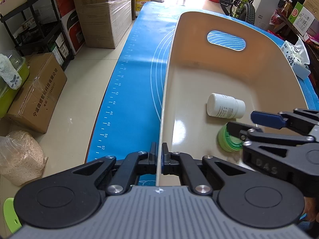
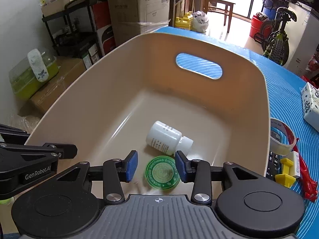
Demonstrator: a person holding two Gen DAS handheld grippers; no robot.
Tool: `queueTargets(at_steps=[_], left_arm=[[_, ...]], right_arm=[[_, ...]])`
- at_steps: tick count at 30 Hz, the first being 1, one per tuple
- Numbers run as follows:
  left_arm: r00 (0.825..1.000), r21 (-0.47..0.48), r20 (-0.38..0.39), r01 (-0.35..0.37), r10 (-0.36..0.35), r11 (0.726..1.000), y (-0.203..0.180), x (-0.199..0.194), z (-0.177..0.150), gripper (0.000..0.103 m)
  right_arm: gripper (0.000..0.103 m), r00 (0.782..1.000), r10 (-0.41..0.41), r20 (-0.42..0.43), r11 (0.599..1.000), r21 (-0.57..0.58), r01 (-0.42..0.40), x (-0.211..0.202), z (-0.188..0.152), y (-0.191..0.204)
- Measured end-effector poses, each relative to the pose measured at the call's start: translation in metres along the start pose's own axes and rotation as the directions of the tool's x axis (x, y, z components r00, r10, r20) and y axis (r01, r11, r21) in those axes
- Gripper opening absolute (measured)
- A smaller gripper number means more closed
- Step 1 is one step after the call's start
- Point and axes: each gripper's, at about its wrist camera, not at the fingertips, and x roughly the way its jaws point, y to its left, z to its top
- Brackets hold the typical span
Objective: Organize rigid objects
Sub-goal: 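Move the right tool back toward the yellow tool on the mat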
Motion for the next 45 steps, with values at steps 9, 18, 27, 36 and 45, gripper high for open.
queueTargets(at_steps=[9,18,27,36,45], left_arm=[[1.000,-0.001,-0.001,0.001,-0.001,1.000,0.001,0.000,0.000,0.005],[1.000,-0.001,-0.001,0.002,-0.002,1.000,0.001,0.000,0.000,0.005],[1.000,-0.003,-0.002,0.000,0.000,1.000,0.003,0.000,0.000,0.005],[1.000,0.000,-0.003,-0.004,0.004,1.000,0.002,0.000,0.000,0.005],[1.000,0.000,-0.003,-0.003,0.003,1.000,0.002,0.000,0.000,0.005]], right_arm=[[0.064,0.981,-0.015,0.192,0.996,0.084,-0.001,-0.060,-0.002,-0.040],[0.070,0.960,-0.183,0.210,0.963,0.234,0.132,-0.090,-0.022,-0.130],[0.070,0.980,-0.193,0.054,0.916,0.368,0.161,-0.057,-0.063,-0.185],[0.068,0.983,-0.181,-0.017,0.922,0.345,0.176,-0.022,-0.070,-0.185],[0.061,0.991,-0.131,-0.015,0.924,0.362,0.127,-0.002,-0.070,-0.191]])
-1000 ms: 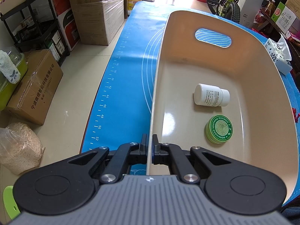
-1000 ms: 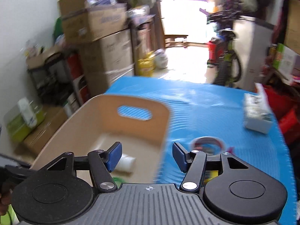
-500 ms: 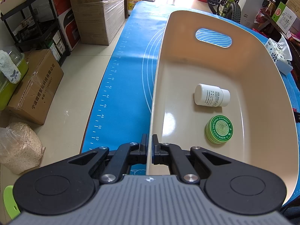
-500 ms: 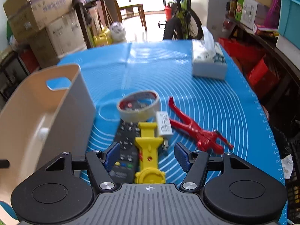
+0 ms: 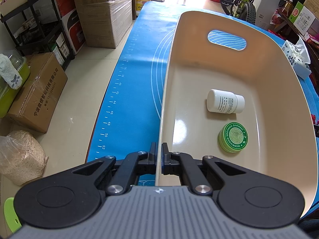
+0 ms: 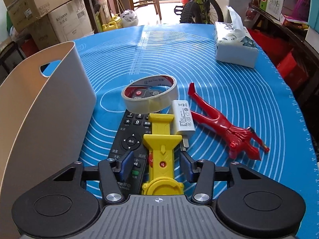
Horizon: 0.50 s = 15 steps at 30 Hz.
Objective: Organize rigid objects
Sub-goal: 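Move the right tool back toward the yellow tool on the mat, then grasp the yellow plastic tool with the right tool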
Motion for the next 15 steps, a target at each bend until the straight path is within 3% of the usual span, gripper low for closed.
queueTargets(at_steps=[6,15], left_arm=[[1.000,0.000,0.000,0.000,0.000,1.000,0.000,0.000,0.000,0.005],[1.000,0.000,0.000,0.000,0.000,1.000,0.000,0.000,0.000,0.005]], right_arm=[[0.045,0.996,0.084,-0.011,0.991,0.108,-0.083,0.004,0.002,-0.013],[0.036,0.999,0.053,0.011,0.994,0.092,-0.054,-0.005,0.000,-0.012]])
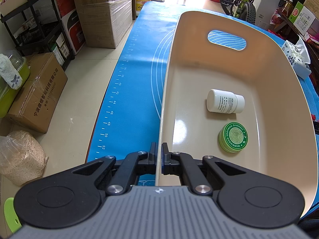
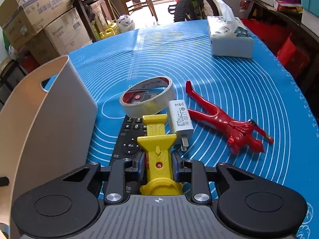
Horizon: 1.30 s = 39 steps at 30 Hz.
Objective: Organize rigid objects
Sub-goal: 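Grasp the yellow plastic tool with the right tool, then carry the yellow tool with the right tool into the basket and release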
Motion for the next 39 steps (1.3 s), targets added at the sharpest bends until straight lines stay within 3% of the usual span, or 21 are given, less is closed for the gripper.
queueTargets(at_steps=[23,33,39], left_arm=[[1.000,0.000,-0.001,0.000,0.000,1.000,0.000,0.000,0.000,0.005],[1.000,0.000,0.000,0.001,-0.001,1.000,0.001,0.000,0.000,0.005],[1.000,0.000,0.000,0.000,0.000,1.000,0.000,0.000,0.000,0.005]], right_arm=[[0.036,0.984,-0.009,0.177,1.000,-0.022,0.014,-0.048,0.005,0.011],[0.036,0.933,0.055,0.354,0.997,-0.063,-0.035,-0.094,0.012,0.043],[0.036,0.908,0.162,0.386,0.985,-0.121,-0.124,-0.105,0.016,0.078]])
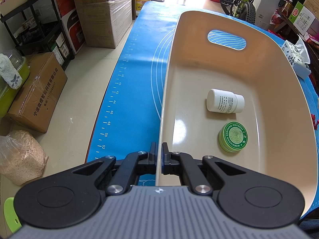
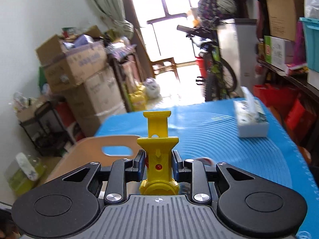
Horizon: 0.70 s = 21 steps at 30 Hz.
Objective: Organize rigid objects
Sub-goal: 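Carry the yellow tool with the right tool into the basket and release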
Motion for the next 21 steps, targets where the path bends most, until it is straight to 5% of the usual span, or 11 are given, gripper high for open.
queueTargets(at_steps=[11,21], left_arm=[[1.000,0.002,-0.001,0.000,0.000,1.000,0.000,0.000,0.000,0.005],[1.000,0.005,0.002,0.001,-0.001,1.000,-0.001,0.000,0.000,0.005]], right_arm=[[0.036,0.983,0.138,-0.124,0.982,-0.110,-0.152,0.042,-0.015,0.076],[0.036,0.944,0.095,-0.315,0.962,-0.215,-0.168,0.080,-0.049,0.106]])
